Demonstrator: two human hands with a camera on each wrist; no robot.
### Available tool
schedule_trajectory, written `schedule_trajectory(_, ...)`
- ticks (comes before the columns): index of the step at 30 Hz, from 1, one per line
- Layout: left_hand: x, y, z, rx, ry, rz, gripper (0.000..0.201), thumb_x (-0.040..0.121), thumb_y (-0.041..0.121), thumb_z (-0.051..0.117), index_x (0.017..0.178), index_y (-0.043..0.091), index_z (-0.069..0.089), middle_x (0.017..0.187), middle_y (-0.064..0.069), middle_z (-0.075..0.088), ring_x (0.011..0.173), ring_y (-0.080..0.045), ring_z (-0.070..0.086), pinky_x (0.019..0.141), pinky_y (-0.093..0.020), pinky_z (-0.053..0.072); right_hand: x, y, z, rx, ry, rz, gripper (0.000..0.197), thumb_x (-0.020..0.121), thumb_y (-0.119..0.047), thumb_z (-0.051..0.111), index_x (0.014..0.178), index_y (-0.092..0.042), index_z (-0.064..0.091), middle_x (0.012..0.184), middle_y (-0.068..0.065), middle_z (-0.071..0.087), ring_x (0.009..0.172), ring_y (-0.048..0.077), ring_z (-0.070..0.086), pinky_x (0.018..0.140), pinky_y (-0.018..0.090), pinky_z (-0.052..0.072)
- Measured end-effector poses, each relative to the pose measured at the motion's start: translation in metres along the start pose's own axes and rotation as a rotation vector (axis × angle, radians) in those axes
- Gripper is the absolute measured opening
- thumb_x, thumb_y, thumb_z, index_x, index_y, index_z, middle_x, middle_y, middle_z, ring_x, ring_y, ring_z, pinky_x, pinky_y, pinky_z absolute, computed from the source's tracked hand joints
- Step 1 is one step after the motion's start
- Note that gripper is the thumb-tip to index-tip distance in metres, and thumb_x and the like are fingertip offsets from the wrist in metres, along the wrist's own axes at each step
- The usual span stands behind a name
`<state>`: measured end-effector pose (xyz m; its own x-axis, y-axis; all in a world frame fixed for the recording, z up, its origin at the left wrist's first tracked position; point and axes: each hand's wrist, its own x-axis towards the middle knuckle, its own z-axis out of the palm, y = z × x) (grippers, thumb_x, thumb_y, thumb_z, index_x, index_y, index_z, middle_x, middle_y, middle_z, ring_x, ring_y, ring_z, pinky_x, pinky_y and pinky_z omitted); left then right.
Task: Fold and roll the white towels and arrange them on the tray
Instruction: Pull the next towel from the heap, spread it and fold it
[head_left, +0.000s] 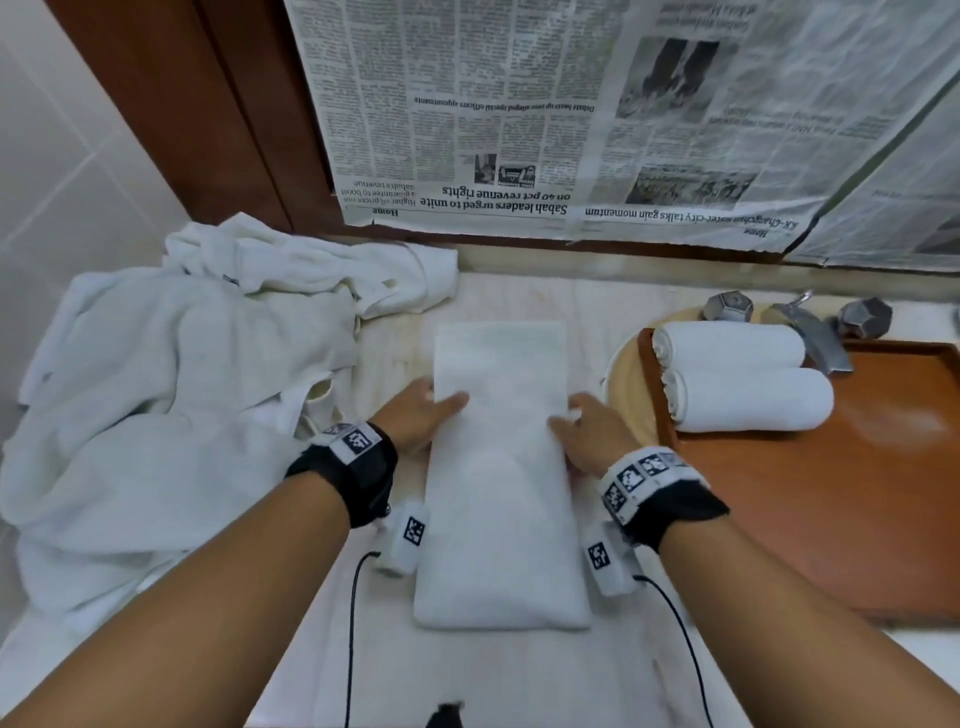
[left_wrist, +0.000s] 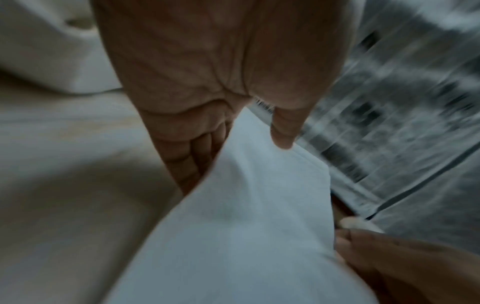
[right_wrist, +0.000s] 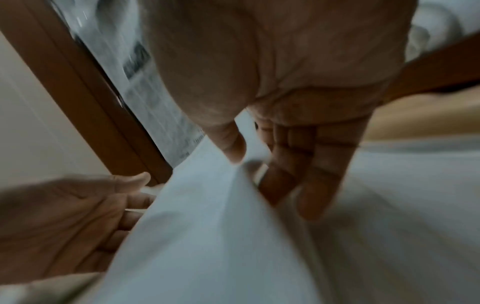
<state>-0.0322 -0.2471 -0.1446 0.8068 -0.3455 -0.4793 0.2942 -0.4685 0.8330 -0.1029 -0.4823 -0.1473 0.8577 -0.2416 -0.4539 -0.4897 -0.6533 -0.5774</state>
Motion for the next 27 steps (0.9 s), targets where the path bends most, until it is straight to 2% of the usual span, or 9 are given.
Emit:
schedule_trajectory(2, 0.006, -0.017, 0.007, 0.096, 0.016, -0.056, 0.038, 0.091, 0.038, 0.067, 0.119, 0.017, 0.054, 0.120, 0.001, 0.065, 0.102, -0.020, 0.065, 0.095, -0.040, 0.052, 0.002, 0.012, 0.013, -0.082, -0.062, 0.024, 0.049, 0.096, -0.037, 0.056, 0.138, -0.018, 0.040, 0.126, 0.008, 0.063, 0.106, 0.028, 0.062, 0.088, 0.030, 0.046)
schedule_trajectory(8, 0.006, -0.035, 0.014, 0.107, 0.136, -0.056, 0.070, 0.085, 0.032, 0.072, 0.142, 0.022, 0.032, 0.115, -0.004, 0.067, 0.098, -0.020, 0.066, 0.090, -0.039, 0.054, 0.003, 0.026, 0.019, 0.016, 0.001, -0.041, 0.046, 0.095, -0.031, 0.061, 0.135, -0.020, 0.043, 0.082, -0.011, 0.051, 0.082, 0.016, 0.055, 0.075, 0.028, 0.041)
schedule_trajectory(12, 0.004, -0.032, 0.015, 0.161, 0.162, 0.009, 0.070, 0.089, 0.024, 0.068, 0.144, 0.030, 0.026, 0.107, -0.002, 0.067, 0.092, -0.019, 0.066, 0.087, -0.037, 0.054, 0.006, 0.023, 0.016, -0.009, -0.017, -0.067, 0.037, 0.096, -0.024, 0.058, 0.131, -0.020, 0.048, 0.077, -0.009, 0.051, 0.072, 0.011, 0.053, 0.063, 0.024, 0.039)
schedule_trajectory(15, 0.000, -0.026, 0.016, 0.008, 0.164, 0.106, 0.066, 0.093, 0.017, 0.063, 0.143, 0.044, 0.028, 0.107, 0.000, 0.068, 0.092, -0.016, 0.068, 0.086, -0.036, 0.057, 0.005, 0.018, 0.011, 0.081, 0.043, -0.129, 0.035, 0.096, -0.019, 0.053, 0.130, -0.023, 0.053, 0.075, -0.004, 0.052, 0.066, 0.011, 0.050, 0.060, 0.024, 0.038)
schedule_trajectory(19, 0.003, -0.021, 0.009, -0.044, 0.224, 0.287, 0.055, 0.095, 0.017, 0.059, 0.132, 0.054, 0.044, 0.129, 0.005, 0.058, 0.116, -0.015, 0.060, 0.097, -0.039, 0.052, 0.007, 0.011, 0.007, 0.223, 0.194, -0.218, 0.042, 0.097, -0.014, 0.046, 0.135, -0.032, 0.054, 0.068, -0.003, 0.050, 0.060, 0.011, 0.048, 0.058, 0.023, 0.042)
schedule_trajectory(21, 0.004, -0.023, 0.009, 0.051, 0.220, 0.263, 0.047, 0.095, 0.018, 0.058, 0.131, 0.047, 0.051, 0.131, 0.005, 0.056, 0.115, -0.019, 0.060, 0.099, -0.039, 0.050, 0.008, 0.013, 0.008, 0.138, 0.142, -0.186, 0.047, 0.099, -0.017, 0.045, 0.142, -0.035, 0.047, 0.073, -0.002, 0.056, 0.063, 0.012, 0.053, 0.058, 0.020, 0.043)
schedule_trajectory(24, 0.003, -0.032, 0.012, 0.203, 0.104, 0.146, 0.040, 0.094, 0.020, 0.061, 0.131, 0.036, 0.054, 0.132, 0.003, 0.059, 0.114, -0.017, 0.060, 0.103, -0.037, 0.047, 0.010, 0.019, 0.011, -0.052, -0.008, -0.090, 0.053, 0.098, -0.020, 0.048, 0.150, -0.028, 0.038, 0.108, 0.003, 0.065, 0.096, 0.020, 0.064, 0.080, 0.023, 0.047)
schedule_trajectory(25, 0.002, -0.033, 0.012, 0.190, 0.091, 0.117, 0.040, 0.094, 0.022, 0.061, 0.131, 0.035, 0.054, 0.130, 0.002, 0.060, 0.113, -0.017, 0.061, 0.102, -0.038, 0.048, 0.011, 0.020, 0.012, -0.060, -0.013, -0.063, 0.053, 0.097, -0.022, 0.050, 0.149, -0.025, 0.039, 0.112, 0.003, 0.064, 0.103, 0.022, 0.063, 0.084, 0.024, 0.045)
schedule_trajectory(27, 0.000, -0.033, 0.010, 0.149, 0.107, 0.096, 0.042, 0.094, 0.023, 0.062, 0.134, 0.033, 0.053, 0.126, 0.003, 0.061, 0.109, -0.017, 0.061, 0.102, -0.036, 0.048, 0.015, 0.019, 0.012, -0.032, 0.017, -0.043, 0.051, 0.094, -0.025, 0.056, 0.144, -0.022, 0.044, 0.102, 0.001, 0.063, 0.096, 0.021, 0.064, 0.081, 0.026, 0.044)
